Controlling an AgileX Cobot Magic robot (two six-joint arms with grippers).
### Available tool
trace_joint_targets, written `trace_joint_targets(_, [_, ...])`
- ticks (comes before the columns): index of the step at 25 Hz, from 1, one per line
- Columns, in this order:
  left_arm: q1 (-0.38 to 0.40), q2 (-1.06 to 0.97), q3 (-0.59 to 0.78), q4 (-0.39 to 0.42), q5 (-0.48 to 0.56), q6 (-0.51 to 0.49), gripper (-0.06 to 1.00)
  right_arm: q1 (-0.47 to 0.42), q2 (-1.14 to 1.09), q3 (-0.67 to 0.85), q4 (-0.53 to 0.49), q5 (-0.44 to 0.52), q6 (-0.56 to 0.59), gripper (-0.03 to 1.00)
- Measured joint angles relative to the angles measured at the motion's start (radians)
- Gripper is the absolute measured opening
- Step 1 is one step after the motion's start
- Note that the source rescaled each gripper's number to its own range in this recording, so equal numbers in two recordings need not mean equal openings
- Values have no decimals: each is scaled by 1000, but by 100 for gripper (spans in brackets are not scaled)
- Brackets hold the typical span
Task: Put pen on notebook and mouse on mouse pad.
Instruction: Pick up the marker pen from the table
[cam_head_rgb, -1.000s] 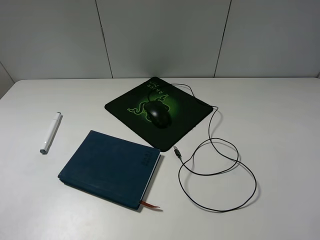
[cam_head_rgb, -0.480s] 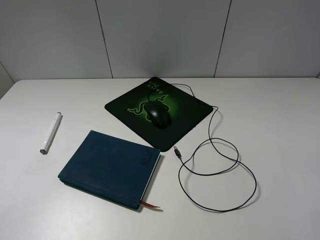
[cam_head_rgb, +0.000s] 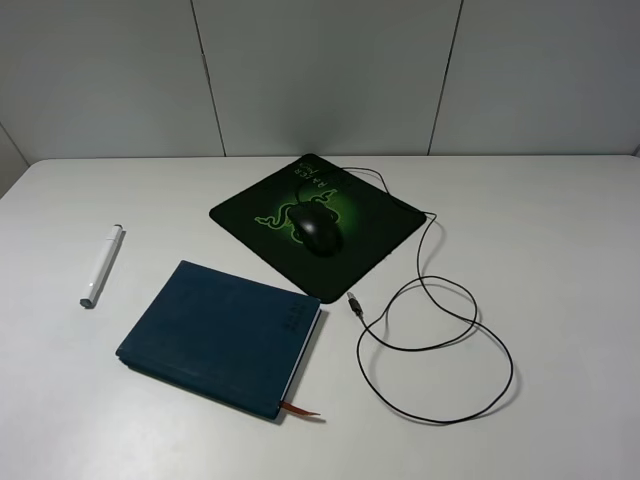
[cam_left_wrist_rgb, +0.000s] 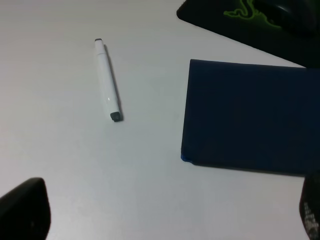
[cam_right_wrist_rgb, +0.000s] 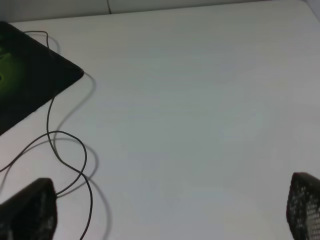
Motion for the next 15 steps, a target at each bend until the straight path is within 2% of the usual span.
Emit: trace_joint_targets(15, [0,0,0,0,0,0,100,0,0,0,0,0,-2,100])
